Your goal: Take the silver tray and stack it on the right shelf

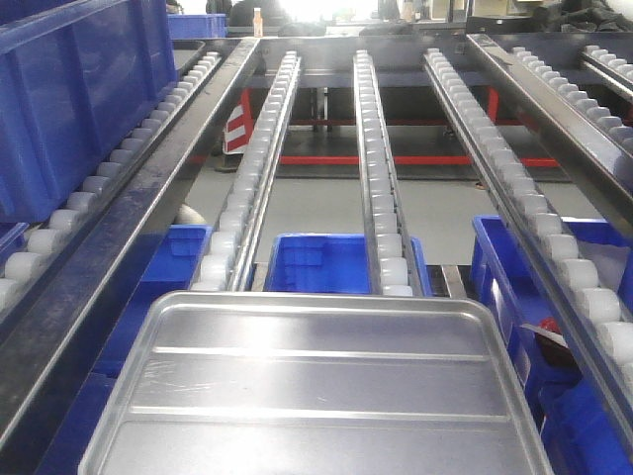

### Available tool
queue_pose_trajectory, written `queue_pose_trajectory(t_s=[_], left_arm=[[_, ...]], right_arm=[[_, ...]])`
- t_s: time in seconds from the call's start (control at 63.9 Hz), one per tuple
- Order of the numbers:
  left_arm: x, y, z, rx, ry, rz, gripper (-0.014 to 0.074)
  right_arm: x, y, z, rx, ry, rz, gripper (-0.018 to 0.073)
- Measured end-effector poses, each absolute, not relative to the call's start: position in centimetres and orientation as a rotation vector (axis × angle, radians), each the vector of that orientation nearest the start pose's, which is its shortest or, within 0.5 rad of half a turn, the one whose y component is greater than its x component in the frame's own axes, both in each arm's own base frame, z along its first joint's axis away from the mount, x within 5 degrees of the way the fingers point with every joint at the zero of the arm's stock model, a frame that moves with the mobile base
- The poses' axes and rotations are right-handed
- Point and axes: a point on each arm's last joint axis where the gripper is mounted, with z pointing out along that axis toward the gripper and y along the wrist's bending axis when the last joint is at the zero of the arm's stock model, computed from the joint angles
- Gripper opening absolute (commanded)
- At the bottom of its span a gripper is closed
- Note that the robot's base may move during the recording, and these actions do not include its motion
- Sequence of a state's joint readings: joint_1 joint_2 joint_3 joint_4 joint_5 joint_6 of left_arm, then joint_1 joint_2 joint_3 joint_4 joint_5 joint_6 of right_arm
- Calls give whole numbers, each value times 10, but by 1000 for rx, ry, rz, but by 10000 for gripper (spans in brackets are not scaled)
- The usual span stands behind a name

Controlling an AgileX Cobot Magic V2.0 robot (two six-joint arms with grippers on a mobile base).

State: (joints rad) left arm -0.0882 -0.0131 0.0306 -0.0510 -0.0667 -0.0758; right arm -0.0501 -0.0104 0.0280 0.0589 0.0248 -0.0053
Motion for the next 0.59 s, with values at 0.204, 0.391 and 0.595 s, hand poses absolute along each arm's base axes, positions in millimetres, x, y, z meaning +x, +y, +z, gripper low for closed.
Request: queue_pose_trajectory(t_s=[0.204,0.391,0.595], left_arm=[[56,-5,210,-30,1436,-174,-101],[56,-5,210,-30,1436,-174,-100],[56,-5,210,-30,1436,-174,-101]], right_arm=[[57,-3,202,78,1524,4,57],[57,-3,202,78,1524,4,57],[57,-3,202,78,1524,4,57]])
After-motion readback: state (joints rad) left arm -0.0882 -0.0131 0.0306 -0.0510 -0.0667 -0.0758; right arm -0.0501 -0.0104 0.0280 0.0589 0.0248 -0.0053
